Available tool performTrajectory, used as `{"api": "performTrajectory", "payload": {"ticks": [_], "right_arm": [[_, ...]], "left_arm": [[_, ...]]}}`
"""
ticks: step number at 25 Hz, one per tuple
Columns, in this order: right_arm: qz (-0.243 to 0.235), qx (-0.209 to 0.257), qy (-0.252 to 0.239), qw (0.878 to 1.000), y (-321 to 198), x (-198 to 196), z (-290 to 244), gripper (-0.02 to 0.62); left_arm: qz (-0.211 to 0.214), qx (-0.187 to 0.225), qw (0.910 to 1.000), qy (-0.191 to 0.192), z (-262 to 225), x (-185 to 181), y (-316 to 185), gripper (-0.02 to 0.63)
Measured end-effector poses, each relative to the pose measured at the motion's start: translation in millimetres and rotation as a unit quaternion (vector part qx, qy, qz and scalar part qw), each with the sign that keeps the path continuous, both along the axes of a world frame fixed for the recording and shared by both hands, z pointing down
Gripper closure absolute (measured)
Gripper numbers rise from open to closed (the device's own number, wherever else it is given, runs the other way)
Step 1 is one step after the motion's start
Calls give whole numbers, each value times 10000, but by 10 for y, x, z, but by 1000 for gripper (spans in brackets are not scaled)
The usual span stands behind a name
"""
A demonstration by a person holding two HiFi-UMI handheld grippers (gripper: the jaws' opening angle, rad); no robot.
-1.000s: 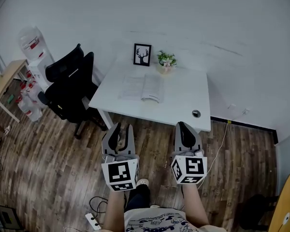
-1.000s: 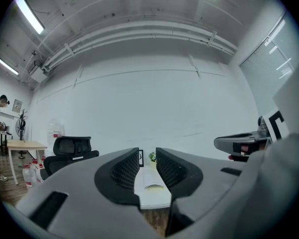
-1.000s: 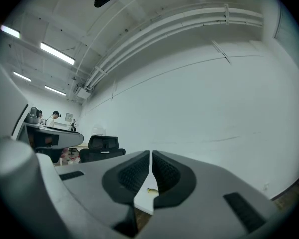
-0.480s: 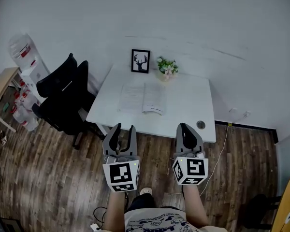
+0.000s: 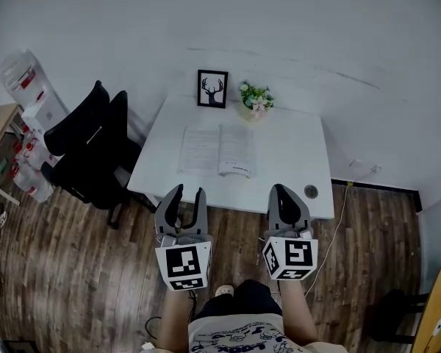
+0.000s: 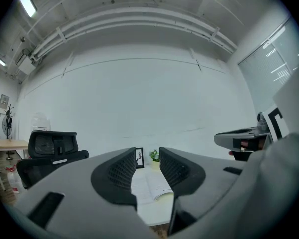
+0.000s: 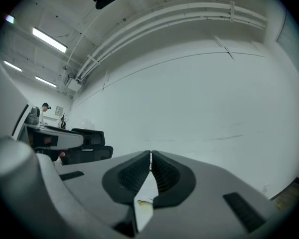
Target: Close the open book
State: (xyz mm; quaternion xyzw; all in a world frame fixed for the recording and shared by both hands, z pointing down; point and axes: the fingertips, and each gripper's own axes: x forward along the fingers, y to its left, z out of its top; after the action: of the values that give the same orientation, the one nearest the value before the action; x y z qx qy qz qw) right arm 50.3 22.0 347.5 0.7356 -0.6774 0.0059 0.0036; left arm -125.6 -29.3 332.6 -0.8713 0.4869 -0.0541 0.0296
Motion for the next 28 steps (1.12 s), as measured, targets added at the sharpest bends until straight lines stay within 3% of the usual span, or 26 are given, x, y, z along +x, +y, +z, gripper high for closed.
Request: {"api": "performTrajectory", "payload": {"ticks": [16, 28], "right_arm": [[-10, -170, -70, 9998, -594, 293, 159, 565], [-154, -171, -58, 9997, -1268, 781, 156, 565]], "left_arm": [[4, -122, 9999, -93, 160, 261, -563, 469], [-172, -96, 9997, -136, 134, 708, -1196, 469]]}}
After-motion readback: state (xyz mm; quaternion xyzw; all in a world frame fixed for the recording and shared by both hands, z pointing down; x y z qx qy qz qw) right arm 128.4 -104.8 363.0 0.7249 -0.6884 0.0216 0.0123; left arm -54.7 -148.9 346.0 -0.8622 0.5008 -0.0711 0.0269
